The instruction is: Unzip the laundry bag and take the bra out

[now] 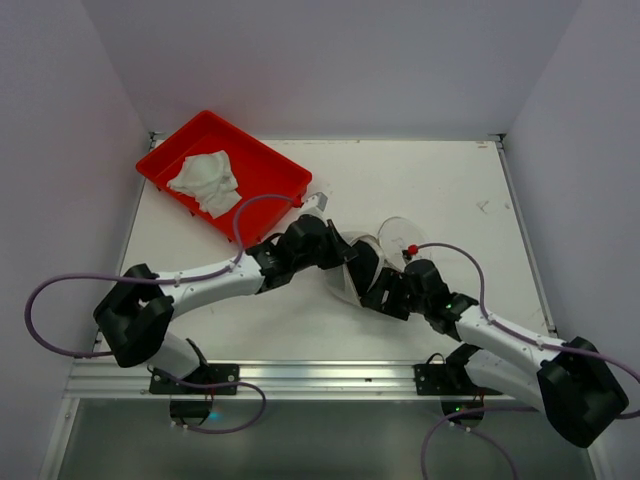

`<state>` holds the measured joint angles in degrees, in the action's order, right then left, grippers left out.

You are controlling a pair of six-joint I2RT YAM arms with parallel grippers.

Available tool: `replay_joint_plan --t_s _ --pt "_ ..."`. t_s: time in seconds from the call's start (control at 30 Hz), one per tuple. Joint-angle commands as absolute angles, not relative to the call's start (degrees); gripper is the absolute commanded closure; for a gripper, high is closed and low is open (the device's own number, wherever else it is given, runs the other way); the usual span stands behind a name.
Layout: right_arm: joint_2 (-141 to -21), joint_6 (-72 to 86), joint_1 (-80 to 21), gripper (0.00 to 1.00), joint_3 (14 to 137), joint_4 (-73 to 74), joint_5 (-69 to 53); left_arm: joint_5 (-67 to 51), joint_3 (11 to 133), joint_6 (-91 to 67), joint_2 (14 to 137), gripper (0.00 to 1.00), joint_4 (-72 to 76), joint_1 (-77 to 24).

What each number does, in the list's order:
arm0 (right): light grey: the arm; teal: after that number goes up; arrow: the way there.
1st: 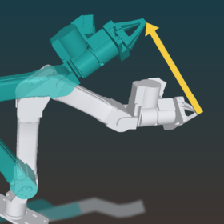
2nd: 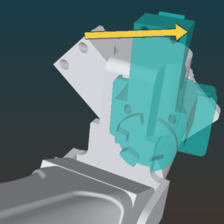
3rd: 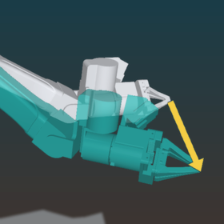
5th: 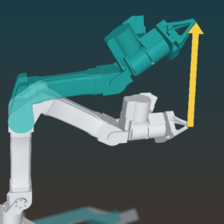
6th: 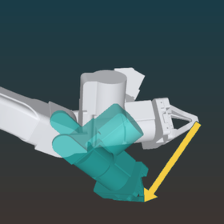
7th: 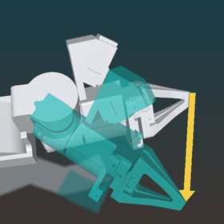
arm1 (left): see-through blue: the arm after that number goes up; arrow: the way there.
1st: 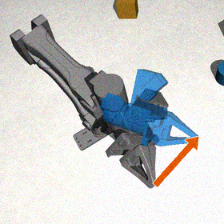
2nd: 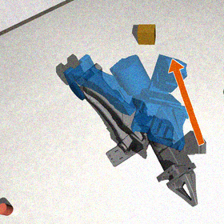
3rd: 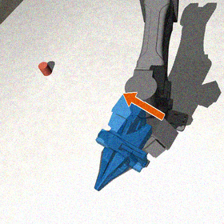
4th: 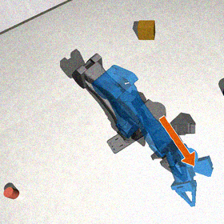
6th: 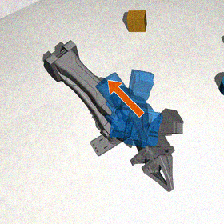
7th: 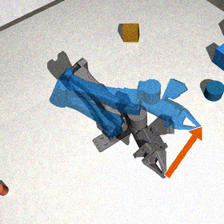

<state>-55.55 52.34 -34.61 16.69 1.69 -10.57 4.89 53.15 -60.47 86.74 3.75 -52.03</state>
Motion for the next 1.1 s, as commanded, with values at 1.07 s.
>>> replay_joint_plan --t_s 1.07 --pt "-46.9 36.0 -33.6 0.37 39.1 26.0 -4.7 -13.5 51.9 -44.6 77.4 1.00 -4.0 -47.7"
